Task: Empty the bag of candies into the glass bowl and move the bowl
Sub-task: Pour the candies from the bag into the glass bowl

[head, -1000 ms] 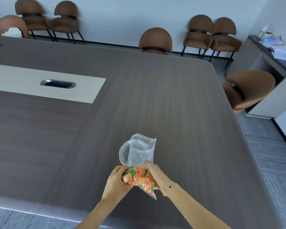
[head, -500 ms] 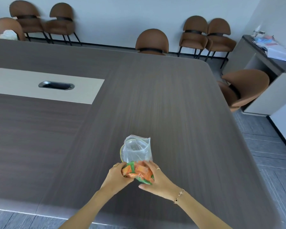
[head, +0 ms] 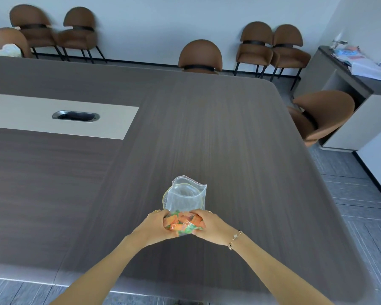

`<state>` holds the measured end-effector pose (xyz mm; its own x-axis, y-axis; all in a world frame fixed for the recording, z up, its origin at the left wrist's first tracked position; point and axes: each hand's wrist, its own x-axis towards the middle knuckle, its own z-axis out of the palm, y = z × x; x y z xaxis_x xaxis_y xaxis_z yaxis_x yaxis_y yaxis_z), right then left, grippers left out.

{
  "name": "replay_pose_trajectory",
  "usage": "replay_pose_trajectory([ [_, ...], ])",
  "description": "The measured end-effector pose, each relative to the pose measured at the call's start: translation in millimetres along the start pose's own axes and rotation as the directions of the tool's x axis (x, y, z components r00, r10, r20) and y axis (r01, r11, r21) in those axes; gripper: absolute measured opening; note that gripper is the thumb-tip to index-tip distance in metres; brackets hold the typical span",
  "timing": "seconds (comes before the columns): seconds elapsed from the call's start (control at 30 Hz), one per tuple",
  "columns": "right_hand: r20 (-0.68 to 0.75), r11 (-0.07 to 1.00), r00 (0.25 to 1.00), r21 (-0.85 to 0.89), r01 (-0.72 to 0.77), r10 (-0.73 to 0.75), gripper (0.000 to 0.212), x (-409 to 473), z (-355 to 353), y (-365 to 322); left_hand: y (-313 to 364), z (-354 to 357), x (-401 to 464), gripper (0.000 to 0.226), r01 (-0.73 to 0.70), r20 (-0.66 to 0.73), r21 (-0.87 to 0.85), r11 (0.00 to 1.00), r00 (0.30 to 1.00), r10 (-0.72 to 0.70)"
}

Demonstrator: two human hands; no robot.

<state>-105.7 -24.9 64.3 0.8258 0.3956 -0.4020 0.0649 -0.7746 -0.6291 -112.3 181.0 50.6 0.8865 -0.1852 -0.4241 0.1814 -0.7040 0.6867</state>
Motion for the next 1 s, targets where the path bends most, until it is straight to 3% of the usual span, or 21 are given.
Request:
replay_pose_trajectory([
  [0.33,-0.025,0.997,0.999,0.075,-0.035,0.037,0.039,2,-5,-5,-2,-4,1,0.035,0.033,0.029,0.051,0.998,0.999,-0.035],
  [0.57,-0.084,0.992,0.995,0.119,-0.036,0.046,0.040,3,-7,-4,6,-10,-5,0.041,0.045,0.009,-0.033,0.998,0.999,-0.044],
  [0.77,-0.134,0.994,0.990,0.109,-0.030,0.044,0.039,9,-15,-7,25,-29,-8,0.025,0.001,0.005,0.007,1.000,1.000,-0.001],
  [1.0,-0.163,0.992,0.985,0.118,-0.033,0.052,0.040,15,-25,-9,38,-39,-10,0.050,-0.024,0.041,-0.021,0.999,0.999,0.025],
])
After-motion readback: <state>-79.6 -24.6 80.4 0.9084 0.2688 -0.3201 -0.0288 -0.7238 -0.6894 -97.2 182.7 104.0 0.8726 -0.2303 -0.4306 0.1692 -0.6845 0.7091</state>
